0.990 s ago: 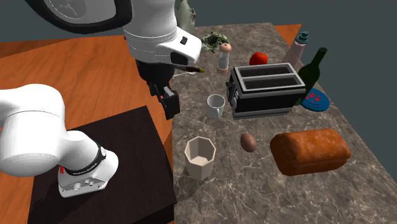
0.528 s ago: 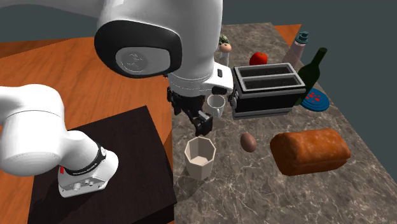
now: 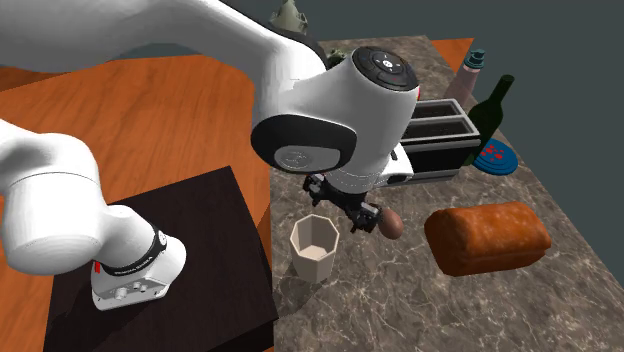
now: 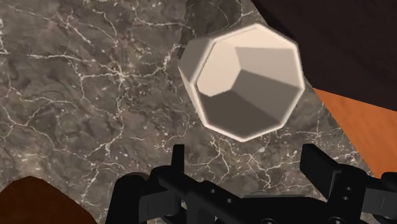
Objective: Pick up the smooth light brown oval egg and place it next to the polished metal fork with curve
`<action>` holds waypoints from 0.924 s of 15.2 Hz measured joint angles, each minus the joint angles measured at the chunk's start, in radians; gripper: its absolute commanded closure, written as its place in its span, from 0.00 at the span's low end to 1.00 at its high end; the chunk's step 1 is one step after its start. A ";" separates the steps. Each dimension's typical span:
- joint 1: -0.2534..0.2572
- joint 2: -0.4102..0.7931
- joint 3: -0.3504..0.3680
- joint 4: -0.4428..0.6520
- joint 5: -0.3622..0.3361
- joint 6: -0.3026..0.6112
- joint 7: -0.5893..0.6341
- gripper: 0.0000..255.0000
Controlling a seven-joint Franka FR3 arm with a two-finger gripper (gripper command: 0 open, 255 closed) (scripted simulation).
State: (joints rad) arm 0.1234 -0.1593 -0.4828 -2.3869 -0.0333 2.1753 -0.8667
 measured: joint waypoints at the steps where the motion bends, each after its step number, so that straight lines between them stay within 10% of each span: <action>1: 0.008 0.038 -0.008 0.014 0.026 0.021 -0.043 0.00; 14: -0.088 0.621 0.083 0.428 0.405 0.104 -0.605 0.00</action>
State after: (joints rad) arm 0.0351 0.4612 -0.3998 -1.9594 0.3722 2.2797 -1.4717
